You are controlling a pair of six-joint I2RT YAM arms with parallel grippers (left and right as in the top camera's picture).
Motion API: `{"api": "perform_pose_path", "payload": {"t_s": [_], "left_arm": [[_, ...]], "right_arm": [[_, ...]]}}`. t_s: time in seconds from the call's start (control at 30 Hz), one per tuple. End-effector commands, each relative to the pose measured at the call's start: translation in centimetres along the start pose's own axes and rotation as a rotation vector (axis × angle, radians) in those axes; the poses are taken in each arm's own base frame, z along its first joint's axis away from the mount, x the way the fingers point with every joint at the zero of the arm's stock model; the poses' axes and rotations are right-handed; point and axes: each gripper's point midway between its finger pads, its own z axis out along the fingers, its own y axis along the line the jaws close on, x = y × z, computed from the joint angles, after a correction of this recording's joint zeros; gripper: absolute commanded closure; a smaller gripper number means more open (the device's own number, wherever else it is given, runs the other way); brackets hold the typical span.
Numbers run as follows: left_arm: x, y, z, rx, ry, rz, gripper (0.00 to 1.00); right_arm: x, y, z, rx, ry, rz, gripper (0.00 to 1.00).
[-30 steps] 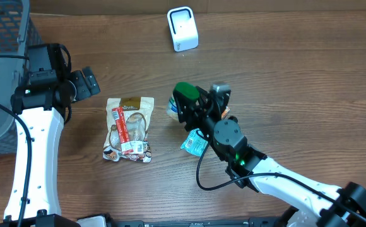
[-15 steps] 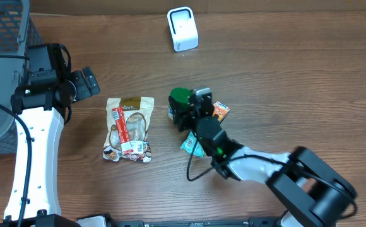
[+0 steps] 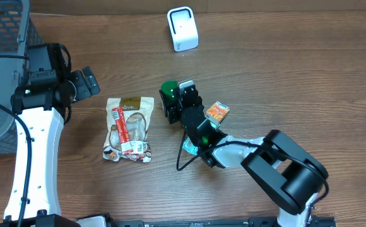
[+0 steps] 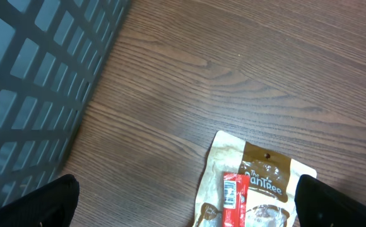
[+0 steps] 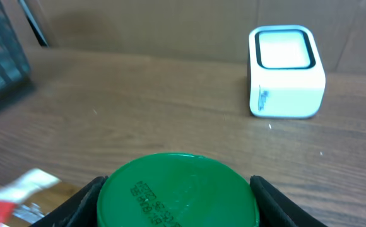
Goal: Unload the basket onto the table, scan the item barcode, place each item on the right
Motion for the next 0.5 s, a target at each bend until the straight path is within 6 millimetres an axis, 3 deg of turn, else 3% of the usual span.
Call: {"api": "perform_pose_path", "payload": {"t_s": [0.0,0.47], "left_arm": [[-0.8,0.1,-0.6,-0.001,-0.024,0.013,0.00],[-0.8,0.1,-0.6,-0.001,-0.025,0.013,0.00]], "right_arm": [[-1.2,0.1,1.1,0.024,-0.039,-0.058,0.84],[0.3,0.1,1.4,0.020,0.012,-0.084,0.79]]}}
